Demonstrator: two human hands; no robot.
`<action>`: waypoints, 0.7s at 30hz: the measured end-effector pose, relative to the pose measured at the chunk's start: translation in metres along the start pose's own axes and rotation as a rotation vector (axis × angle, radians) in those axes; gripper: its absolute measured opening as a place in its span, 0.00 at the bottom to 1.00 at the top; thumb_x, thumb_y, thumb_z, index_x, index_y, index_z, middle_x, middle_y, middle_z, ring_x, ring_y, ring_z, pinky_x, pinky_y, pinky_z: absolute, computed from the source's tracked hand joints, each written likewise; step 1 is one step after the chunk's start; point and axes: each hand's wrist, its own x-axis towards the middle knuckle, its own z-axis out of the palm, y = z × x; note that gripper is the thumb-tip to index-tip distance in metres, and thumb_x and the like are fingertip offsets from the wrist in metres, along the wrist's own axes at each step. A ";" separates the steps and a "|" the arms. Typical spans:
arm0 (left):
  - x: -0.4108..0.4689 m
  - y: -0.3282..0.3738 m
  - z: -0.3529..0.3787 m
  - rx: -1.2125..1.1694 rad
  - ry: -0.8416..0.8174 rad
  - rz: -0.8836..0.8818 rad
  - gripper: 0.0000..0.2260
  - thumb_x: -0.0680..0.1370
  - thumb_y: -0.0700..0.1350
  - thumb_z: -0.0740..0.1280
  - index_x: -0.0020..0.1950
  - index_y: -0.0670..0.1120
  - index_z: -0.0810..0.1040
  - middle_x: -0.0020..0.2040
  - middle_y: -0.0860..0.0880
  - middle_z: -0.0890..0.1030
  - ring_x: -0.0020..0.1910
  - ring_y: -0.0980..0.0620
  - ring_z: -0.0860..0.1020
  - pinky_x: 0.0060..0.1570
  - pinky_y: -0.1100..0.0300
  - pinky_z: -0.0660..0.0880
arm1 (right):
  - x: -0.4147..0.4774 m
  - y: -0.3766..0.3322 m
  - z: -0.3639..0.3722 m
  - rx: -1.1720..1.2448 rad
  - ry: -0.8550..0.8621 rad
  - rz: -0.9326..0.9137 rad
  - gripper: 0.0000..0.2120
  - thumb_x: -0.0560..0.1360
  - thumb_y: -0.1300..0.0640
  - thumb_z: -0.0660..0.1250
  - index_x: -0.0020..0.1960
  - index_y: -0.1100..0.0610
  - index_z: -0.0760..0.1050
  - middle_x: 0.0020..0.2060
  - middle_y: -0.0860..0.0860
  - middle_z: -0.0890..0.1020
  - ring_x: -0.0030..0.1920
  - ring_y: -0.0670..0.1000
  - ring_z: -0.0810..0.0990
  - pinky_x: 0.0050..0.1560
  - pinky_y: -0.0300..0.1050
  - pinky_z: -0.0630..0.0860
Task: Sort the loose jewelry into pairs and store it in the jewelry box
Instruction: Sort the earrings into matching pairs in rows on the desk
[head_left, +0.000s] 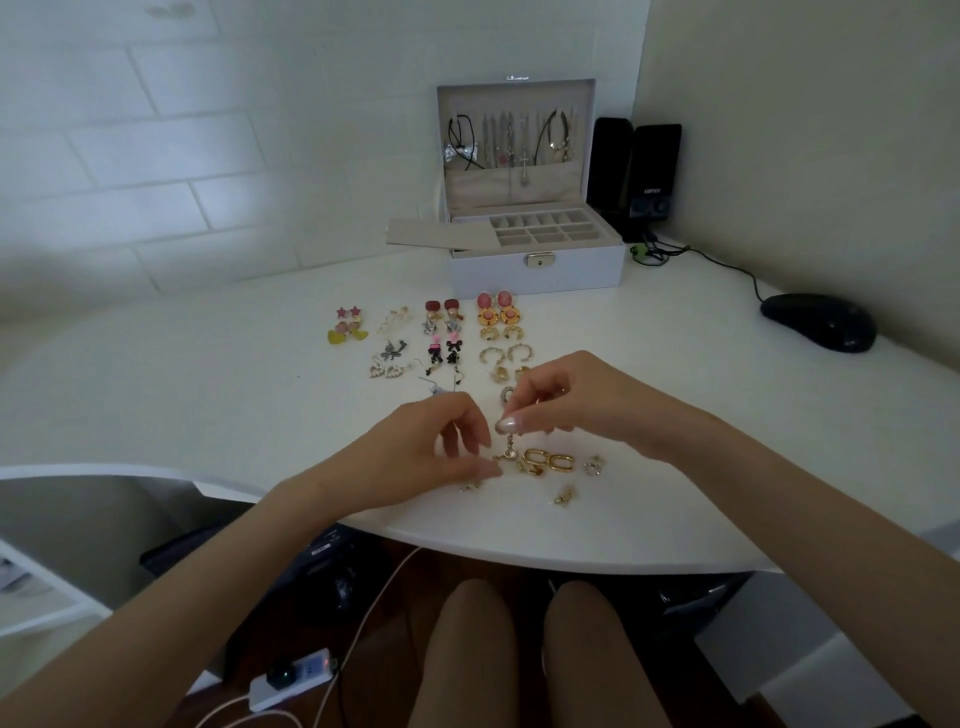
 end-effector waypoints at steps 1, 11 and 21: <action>0.002 0.002 0.003 0.003 0.021 0.005 0.08 0.71 0.50 0.72 0.46 0.52 0.75 0.42 0.57 0.77 0.39 0.63 0.74 0.38 0.70 0.70 | 0.000 0.000 -0.001 -0.001 0.003 -0.004 0.03 0.69 0.57 0.74 0.39 0.56 0.80 0.32 0.45 0.80 0.32 0.41 0.74 0.33 0.31 0.69; 0.014 0.010 0.005 -0.088 0.096 0.021 0.06 0.74 0.41 0.69 0.47 0.51 0.76 0.43 0.57 0.82 0.41 0.62 0.76 0.40 0.70 0.71 | -0.010 0.007 -0.014 0.108 0.005 -0.027 0.03 0.72 0.64 0.70 0.43 0.64 0.76 0.37 0.58 0.84 0.36 0.50 0.82 0.40 0.39 0.78; 0.019 0.026 0.010 -0.243 0.167 -0.016 0.11 0.69 0.44 0.74 0.48 0.46 0.76 0.41 0.51 0.82 0.40 0.55 0.81 0.41 0.64 0.78 | -0.009 0.007 -0.011 0.126 0.024 -0.078 0.05 0.71 0.65 0.71 0.46 0.64 0.82 0.36 0.57 0.84 0.37 0.51 0.82 0.41 0.38 0.78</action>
